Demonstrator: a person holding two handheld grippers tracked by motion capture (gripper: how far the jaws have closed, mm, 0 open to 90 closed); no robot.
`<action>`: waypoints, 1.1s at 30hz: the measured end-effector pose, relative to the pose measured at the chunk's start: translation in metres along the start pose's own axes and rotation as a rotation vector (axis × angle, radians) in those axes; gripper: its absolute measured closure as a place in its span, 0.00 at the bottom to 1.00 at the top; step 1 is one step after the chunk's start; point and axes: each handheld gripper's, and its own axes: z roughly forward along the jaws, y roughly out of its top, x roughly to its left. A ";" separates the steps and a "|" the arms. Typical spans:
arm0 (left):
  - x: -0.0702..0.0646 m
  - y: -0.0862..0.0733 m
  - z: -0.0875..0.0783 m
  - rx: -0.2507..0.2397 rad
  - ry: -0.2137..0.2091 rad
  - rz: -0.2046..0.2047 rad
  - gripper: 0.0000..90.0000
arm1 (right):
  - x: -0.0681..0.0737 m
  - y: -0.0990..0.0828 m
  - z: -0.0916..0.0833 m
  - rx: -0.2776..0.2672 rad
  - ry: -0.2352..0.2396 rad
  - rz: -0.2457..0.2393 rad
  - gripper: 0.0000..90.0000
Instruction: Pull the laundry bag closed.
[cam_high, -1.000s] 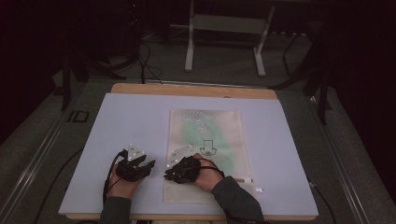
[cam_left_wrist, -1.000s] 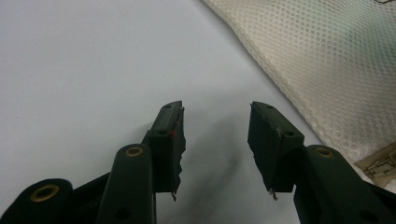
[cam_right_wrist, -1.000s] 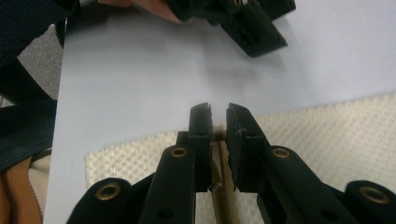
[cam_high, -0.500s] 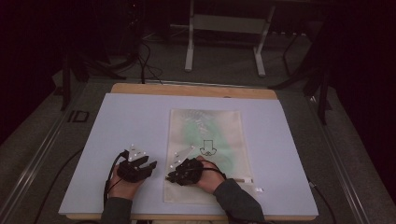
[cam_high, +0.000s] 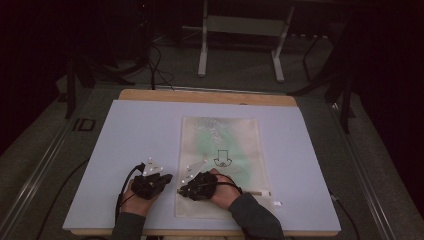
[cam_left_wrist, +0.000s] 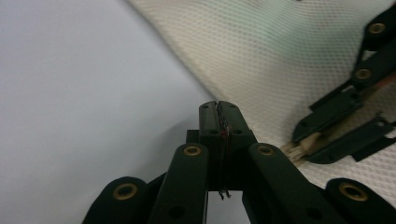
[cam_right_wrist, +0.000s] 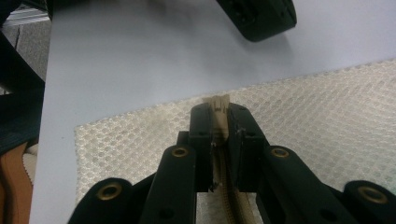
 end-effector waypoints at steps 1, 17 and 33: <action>-0.004 0.001 0.002 0.007 -0.006 0.011 0.99 | 0.000 -0.001 0.000 -0.001 0.002 0.004 0.91; -0.017 0.003 0.012 0.044 -0.042 0.033 0.98 | 0.000 -0.003 0.000 -0.016 0.000 0.012 0.91; -0.018 0.004 0.011 0.025 -0.054 0.016 0.98 | 0.000 -0.004 0.000 -0.027 0.000 0.018 0.91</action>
